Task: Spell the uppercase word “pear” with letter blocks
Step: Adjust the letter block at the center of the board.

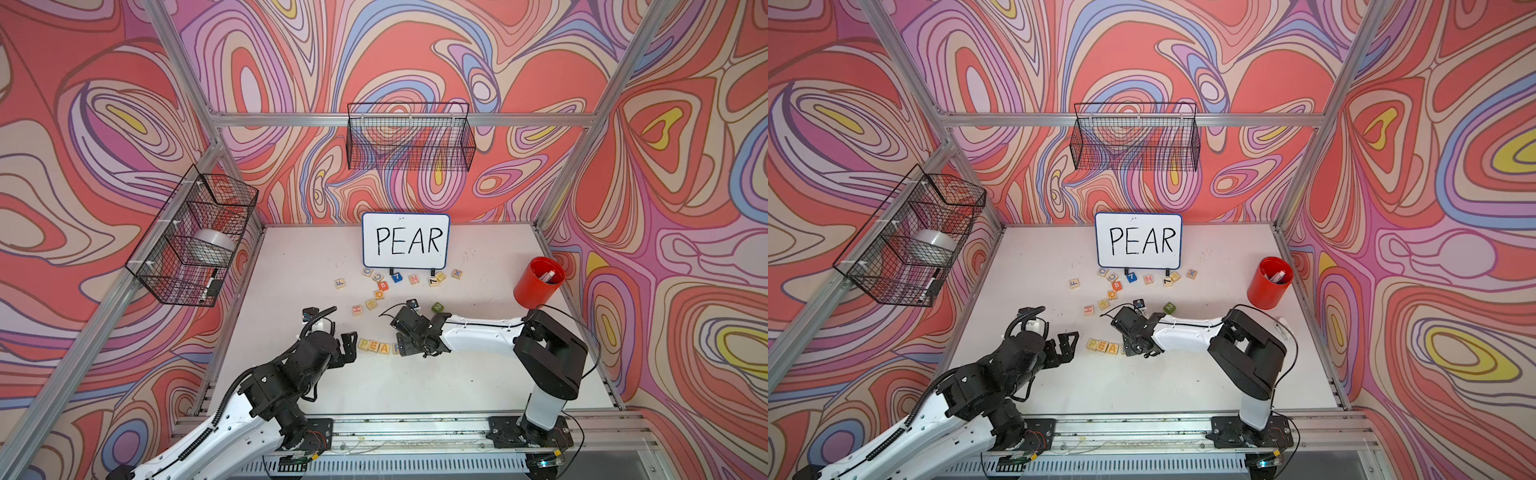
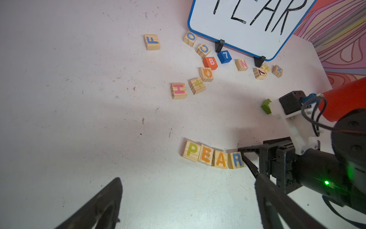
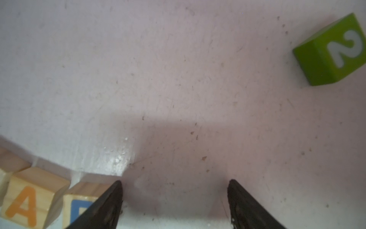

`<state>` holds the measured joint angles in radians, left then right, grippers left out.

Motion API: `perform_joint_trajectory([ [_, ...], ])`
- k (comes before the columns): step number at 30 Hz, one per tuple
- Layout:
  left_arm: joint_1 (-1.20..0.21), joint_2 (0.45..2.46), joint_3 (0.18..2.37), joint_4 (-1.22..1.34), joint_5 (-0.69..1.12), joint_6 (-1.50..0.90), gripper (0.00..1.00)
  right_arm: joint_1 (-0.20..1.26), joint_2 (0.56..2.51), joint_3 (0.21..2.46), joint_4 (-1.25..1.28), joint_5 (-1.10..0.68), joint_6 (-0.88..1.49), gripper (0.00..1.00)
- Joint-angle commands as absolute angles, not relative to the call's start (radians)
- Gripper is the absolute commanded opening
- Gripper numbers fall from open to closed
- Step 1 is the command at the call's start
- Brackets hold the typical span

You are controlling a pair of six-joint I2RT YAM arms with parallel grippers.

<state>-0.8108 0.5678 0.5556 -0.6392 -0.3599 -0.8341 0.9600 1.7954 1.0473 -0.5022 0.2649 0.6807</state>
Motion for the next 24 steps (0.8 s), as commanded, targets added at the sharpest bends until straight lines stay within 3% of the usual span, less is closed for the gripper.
perform_joint_trajectory([
  [1, -0.813, 0.563, 0.564, -0.652, -0.37, -0.853, 1.0, 0.974, 1.796, 1.047, -0.482, 0.25, 0.701, 0.85],
  [24, -0.813, 0.594, 0.557, -0.649, -0.357, -0.851, 1.0, 1.007, 1.724, 0.99, -0.525, 0.266, 0.861, 0.84],
])
